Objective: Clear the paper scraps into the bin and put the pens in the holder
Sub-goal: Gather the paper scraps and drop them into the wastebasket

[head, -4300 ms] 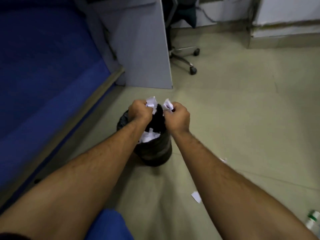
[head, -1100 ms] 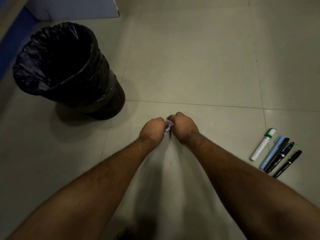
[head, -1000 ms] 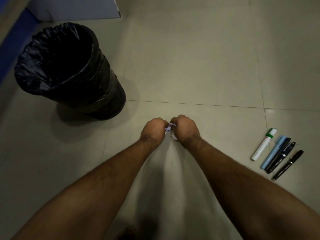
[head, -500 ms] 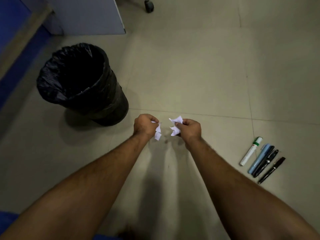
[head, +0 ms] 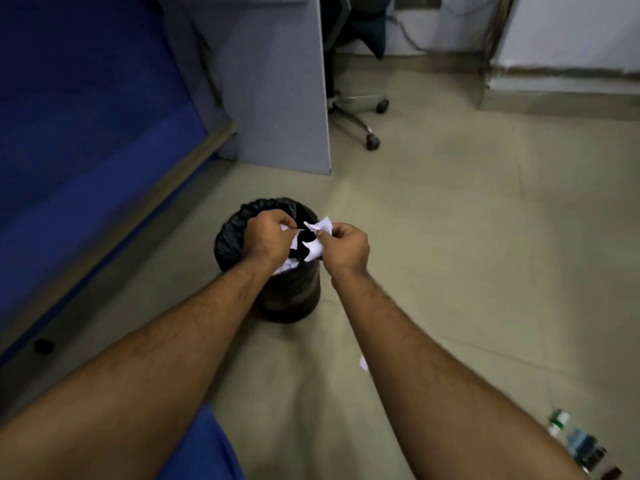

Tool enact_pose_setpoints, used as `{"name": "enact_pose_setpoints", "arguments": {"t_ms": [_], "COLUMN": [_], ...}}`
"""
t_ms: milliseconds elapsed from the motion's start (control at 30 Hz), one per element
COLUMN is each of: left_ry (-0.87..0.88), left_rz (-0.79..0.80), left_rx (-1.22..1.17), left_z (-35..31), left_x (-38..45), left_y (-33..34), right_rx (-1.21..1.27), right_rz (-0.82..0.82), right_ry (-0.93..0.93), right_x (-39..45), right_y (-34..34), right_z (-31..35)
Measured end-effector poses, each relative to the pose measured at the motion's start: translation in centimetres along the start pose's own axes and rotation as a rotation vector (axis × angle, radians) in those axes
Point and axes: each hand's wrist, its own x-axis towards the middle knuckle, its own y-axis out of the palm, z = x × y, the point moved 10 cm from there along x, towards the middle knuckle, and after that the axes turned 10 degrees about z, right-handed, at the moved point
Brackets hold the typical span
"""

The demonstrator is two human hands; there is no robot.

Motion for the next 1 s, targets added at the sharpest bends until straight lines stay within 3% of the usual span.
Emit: {"name": "enact_pose_setpoints", "arguments": {"t_ms": [133,233,367,600,800,900,1000], "left_ry": [-0.091,-0.210,-0.250,-0.083,0.085,0.100,0.021], "left_rz": [-0.059,-0.048,-0.060,0.050,0.214,0.307,0.530], "left_rx": [0.060,-0.024,-0.092,-0.039,0.165,0.265,0.383], "left_z": [5.2,9.7,10.1,4.1,0.3,1.9,6.4], "left_x": [2.3,2.7,3.1,2.5,-2.1,-5.1,-8.8], "left_y": [-2.9,-2.5,-2.3,1.5,11.1,17.2,25.0], "right_rx": [-0.276,-0.477,-0.533,-0.234,-0.174,-0.219,-0.411], "right_rz": [0.070,0.118,0.158,-0.127,-0.312,-0.289,-0.090], "right_ry": [-0.112,-0.149,-0.079,-0.058,0.051,0.148,0.272], "right_x": [0.9,2.3,3.4,1.2,-1.5,-2.9,-4.1], "right_y": [6.9,10.1,10.9,3.5,-5.7,-8.8,-9.9], "right_z": [3.7,3.5,2.4,0.9,-6.5,-12.8,-20.0]}}
